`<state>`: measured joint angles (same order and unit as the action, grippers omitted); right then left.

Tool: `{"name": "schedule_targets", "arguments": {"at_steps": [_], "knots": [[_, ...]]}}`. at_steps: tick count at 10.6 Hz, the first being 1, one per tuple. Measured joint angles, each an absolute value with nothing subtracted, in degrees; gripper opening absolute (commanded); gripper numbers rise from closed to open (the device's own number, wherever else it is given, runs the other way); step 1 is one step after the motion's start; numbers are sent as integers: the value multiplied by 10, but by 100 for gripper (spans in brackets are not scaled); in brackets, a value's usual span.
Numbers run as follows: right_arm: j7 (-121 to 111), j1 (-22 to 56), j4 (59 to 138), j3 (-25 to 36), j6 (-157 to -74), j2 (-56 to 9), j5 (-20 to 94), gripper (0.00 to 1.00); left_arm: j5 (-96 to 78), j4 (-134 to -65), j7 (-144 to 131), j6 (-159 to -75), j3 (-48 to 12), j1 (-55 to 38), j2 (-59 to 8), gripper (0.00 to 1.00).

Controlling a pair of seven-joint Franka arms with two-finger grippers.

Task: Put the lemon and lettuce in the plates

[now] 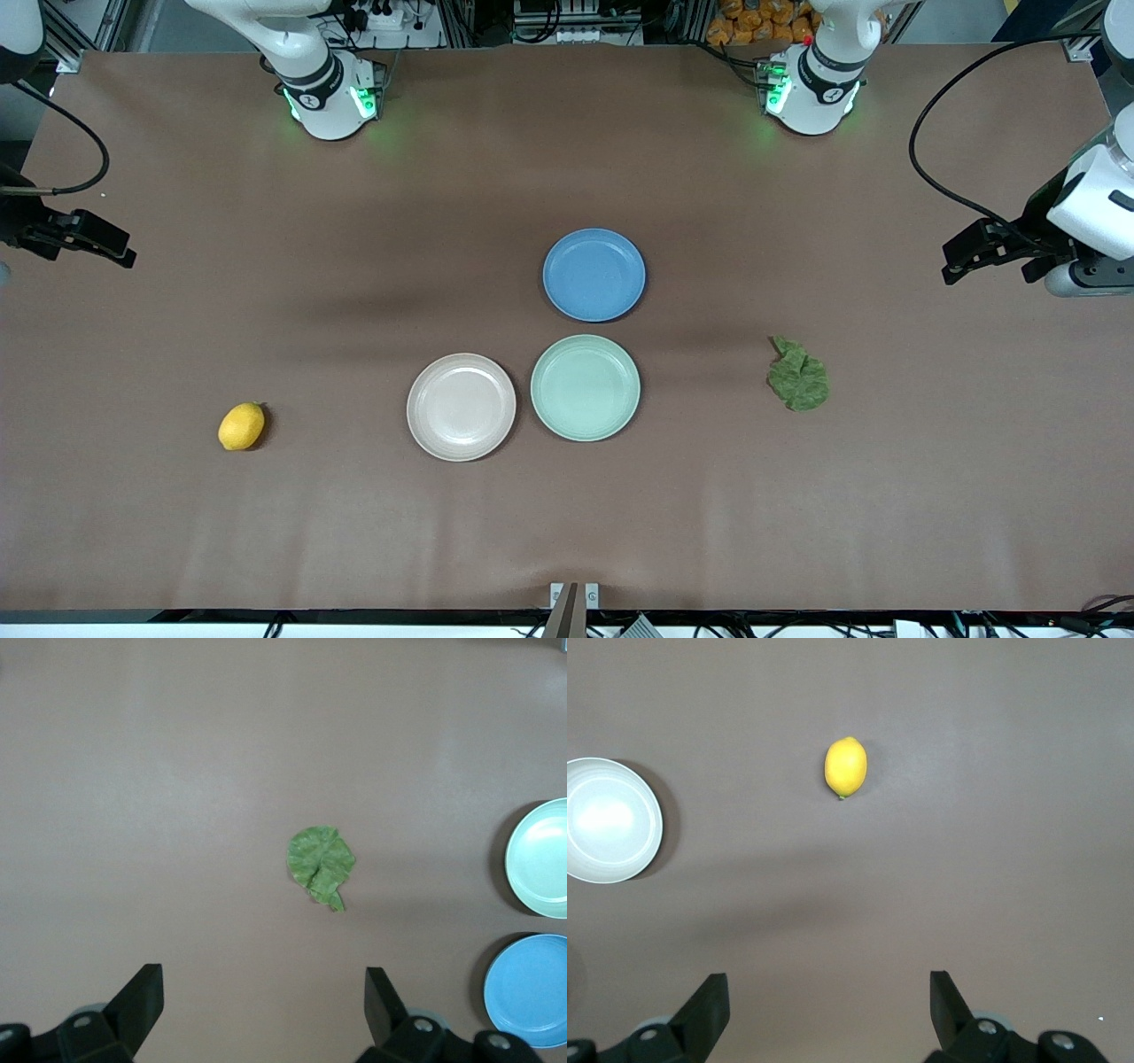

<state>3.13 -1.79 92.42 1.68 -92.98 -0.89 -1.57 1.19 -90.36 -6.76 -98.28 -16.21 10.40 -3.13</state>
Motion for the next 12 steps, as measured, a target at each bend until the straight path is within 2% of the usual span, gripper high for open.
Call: {"name": "schedule_targets", "arguments": {"at_steps": [12], "knots": [[31, -18, 924, 17, -930, -9, -16, 100, 16, -904, -68, -983, -172, 104, -31, 100]]}}
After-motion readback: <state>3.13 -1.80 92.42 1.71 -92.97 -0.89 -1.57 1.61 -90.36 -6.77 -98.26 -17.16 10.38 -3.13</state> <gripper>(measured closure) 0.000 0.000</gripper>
